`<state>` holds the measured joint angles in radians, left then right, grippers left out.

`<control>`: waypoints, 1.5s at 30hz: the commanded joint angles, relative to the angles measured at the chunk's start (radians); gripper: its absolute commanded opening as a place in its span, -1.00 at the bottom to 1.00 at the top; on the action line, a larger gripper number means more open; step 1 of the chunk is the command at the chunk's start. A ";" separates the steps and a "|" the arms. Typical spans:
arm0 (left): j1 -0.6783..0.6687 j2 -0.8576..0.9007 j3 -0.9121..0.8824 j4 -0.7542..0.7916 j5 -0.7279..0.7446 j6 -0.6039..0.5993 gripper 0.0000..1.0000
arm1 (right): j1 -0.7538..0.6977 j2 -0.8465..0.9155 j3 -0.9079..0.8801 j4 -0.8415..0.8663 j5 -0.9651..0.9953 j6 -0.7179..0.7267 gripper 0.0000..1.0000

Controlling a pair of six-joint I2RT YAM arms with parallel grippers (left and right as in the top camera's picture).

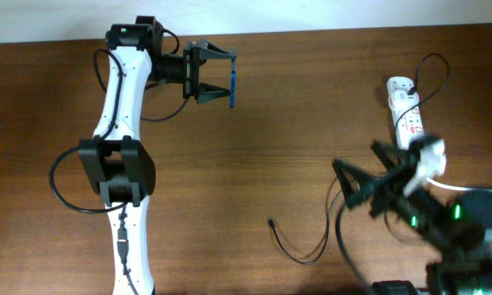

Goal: Plug charger to phone and switch on socket
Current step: 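Grasp the black cable's USB-C plug with the right gripper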

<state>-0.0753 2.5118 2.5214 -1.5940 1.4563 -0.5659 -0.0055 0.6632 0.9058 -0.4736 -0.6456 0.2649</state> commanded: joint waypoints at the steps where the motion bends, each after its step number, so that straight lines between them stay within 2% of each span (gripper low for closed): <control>1: 0.006 -0.010 0.025 0.002 0.048 0.002 0.35 | 0.009 0.249 0.117 0.122 -0.536 0.005 0.97; 2: 0.006 -0.010 0.025 0.002 0.048 0.002 0.35 | 0.025 0.334 0.119 0.257 -0.558 0.185 0.97; 3: 0.006 -0.010 0.025 0.002 0.048 0.002 0.35 | 0.063 0.405 0.128 0.318 -0.545 0.269 0.97; 4: 0.006 -0.010 0.025 0.002 0.048 0.002 0.35 | 0.147 0.479 0.165 0.285 -0.458 0.265 0.97; 5: 0.006 -0.010 0.025 0.002 0.048 0.002 0.36 | 0.251 0.539 0.227 0.177 -0.251 0.250 0.97; 6: 0.006 -0.010 0.025 0.002 0.048 0.002 0.35 | 0.392 0.631 0.383 -0.080 0.138 0.164 0.97; 8: 0.005 -0.010 0.025 0.002 0.043 0.002 0.35 | 0.581 0.791 0.668 -0.368 0.607 0.161 0.97; 9: 0.004 -0.010 0.025 0.002 0.040 0.002 0.35 | 0.656 0.862 0.777 -0.430 0.792 0.206 0.97; 10: 0.003 -0.010 0.025 0.002 0.040 0.002 0.35 | 0.732 0.941 0.862 -0.423 0.927 0.215 0.97; 11: 0.003 -0.010 0.025 0.002 0.040 0.002 0.34 | 0.769 0.987 0.878 -0.366 0.983 0.216 0.98; 12: 0.003 -0.010 0.025 0.002 0.040 0.002 0.34 | 0.784 1.016 0.878 -0.314 1.017 0.216 0.94; 13: 0.003 -0.010 0.025 0.002 0.040 0.002 0.34 | 0.785 1.048 0.878 -0.272 1.054 0.216 0.73; 14: 0.003 -0.010 0.025 -0.002 0.040 0.002 0.34 | 0.783 1.081 0.878 -0.238 1.062 0.215 0.70; 15: 0.003 -0.010 0.025 -0.021 0.040 0.002 0.35 | 0.784 1.100 0.878 -0.217 1.062 0.215 0.58; 20: 0.003 -0.010 0.025 -0.020 0.040 0.002 0.35 | 0.782 1.144 0.878 -0.194 1.188 0.215 0.29; 22: 0.003 -0.010 0.025 -0.020 0.040 0.007 0.36 | 0.782 1.164 0.878 -0.191 1.222 0.215 0.10; 24: 0.003 -0.010 0.025 -0.019 0.037 0.014 0.35 | 0.782 1.168 0.878 -0.190 1.215 0.215 0.05; 26: 0.003 -0.010 0.025 -0.018 0.013 0.014 0.36 | 0.782 1.169 0.878 -0.188 1.215 0.216 -0.10; 28: 0.000 -0.010 0.025 -0.016 0.014 0.014 0.36 | 0.782 1.170 0.878 -0.172 1.215 0.216 -0.11; 30: 0.000 -0.010 0.025 -0.016 0.014 0.014 0.37 | 0.782 1.172 0.878 -0.173 1.215 0.216 -0.24; 34: 0.000 -0.010 0.025 -0.016 0.023 0.014 0.38 | 0.782 1.174 0.878 -0.176 1.206 0.249 -0.35; 35: 0.000 -0.010 0.025 -0.016 0.027 0.023 0.38 | 0.782 1.174 0.878 -0.177 1.203 0.249 -0.25; 36: 0.000 -0.010 0.025 -0.016 0.084 0.071 0.36 | 0.782 1.174 0.878 -0.177 1.203 0.249 -0.27; 38: 0.000 -0.010 0.025 -0.016 0.084 0.070 0.35 | 0.782 1.174 0.878 -0.176 1.203 0.249 -0.46; 39: 0.000 -0.010 0.025 -0.016 0.084 0.071 0.36 | 0.782 1.174 0.878 -0.176 1.203 0.249 -0.46; 45: 0.000 -0.010 0.025 -0.016 0.082 0.071 0.37 | 0.782 1.174 0.878 -0.169 1.203 0.249 -0.85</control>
<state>-0.0780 2.5118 2.5221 -1.6085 1.4780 -0.5163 0.7788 1.8229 1.7664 -0.6495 0.5526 0.5175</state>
